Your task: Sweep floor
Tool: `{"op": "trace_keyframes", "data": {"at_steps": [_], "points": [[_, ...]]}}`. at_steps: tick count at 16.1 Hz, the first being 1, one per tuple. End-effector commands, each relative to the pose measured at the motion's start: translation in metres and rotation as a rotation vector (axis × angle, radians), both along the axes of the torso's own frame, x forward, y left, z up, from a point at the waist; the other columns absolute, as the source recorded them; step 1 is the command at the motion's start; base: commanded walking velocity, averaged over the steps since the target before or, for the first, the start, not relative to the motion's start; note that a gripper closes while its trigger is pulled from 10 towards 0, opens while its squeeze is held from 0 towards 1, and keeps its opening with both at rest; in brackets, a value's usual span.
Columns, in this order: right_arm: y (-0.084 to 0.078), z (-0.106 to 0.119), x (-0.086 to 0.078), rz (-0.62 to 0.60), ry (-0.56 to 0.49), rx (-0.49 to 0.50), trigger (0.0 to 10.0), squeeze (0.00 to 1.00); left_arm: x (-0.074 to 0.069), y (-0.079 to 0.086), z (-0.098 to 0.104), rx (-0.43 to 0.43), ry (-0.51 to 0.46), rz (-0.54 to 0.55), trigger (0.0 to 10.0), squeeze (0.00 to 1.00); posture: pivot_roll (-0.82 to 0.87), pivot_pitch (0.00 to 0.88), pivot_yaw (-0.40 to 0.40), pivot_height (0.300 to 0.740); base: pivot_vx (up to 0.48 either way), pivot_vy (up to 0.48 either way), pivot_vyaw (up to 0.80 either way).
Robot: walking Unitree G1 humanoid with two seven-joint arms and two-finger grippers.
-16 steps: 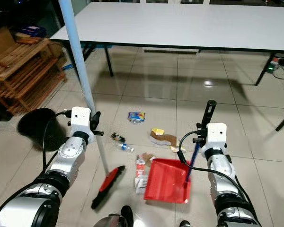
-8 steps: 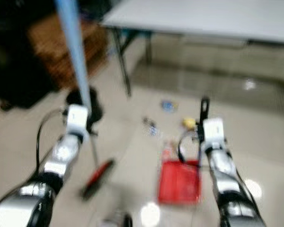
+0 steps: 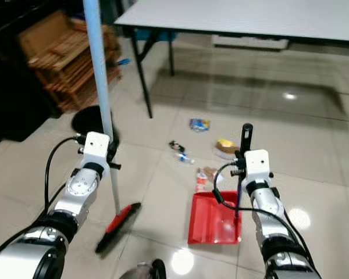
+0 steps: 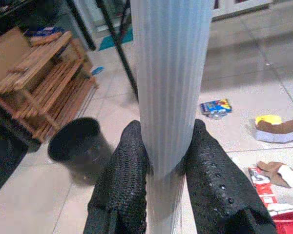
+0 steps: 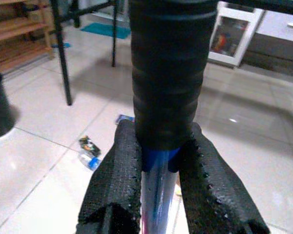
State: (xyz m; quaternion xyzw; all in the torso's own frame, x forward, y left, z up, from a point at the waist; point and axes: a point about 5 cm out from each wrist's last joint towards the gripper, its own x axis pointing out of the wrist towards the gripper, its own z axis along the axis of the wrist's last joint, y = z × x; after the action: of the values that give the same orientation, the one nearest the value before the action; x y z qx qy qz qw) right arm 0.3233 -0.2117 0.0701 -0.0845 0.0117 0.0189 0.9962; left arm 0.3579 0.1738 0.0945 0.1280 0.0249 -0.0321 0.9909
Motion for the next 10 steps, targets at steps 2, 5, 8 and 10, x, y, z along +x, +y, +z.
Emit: {"op": "trace_keyframes", "data": {"at_steps": [2,5,8,10], "points": [[-0.0005,0.0012,-0.0013,-0.002,-0.02,0.011,10.0,0.0,0.003,0.0032,0.0087,0.023,-0.033,0.002,10.0,0.0,-0.02,0.166,0.11,0.74,0.304,0.0,0.0],[-0.0018,0.0022,-0.0012,-0.011,-0.026,0.015,10.0,0.0,0.003,0.004,0.008,0.025,-0.027,0.009,10.0,0.0,-0.02,0.159,0.11,0.74,0.329,0.0,0.0],[-0.0014,0.0002,-0.0023,-0.017,-0.02,0.018,10.0,0.0,0.003,0.003,0.0073,0.027,-0.022,0.005,10.0,0.0,-0.02,0.158,0.111,0.74,0.345,0.0,0.0],[-0.0005,-0.0016,-0.0035,-0.02,-0.016,0.023,10.0,0.0,0.0032,0.0023,0.0077,0.025,-0.023,0.001,10.0,0.0,-0.02,0.156,0.111,0.74,0.356,0.0,0.0]]}}
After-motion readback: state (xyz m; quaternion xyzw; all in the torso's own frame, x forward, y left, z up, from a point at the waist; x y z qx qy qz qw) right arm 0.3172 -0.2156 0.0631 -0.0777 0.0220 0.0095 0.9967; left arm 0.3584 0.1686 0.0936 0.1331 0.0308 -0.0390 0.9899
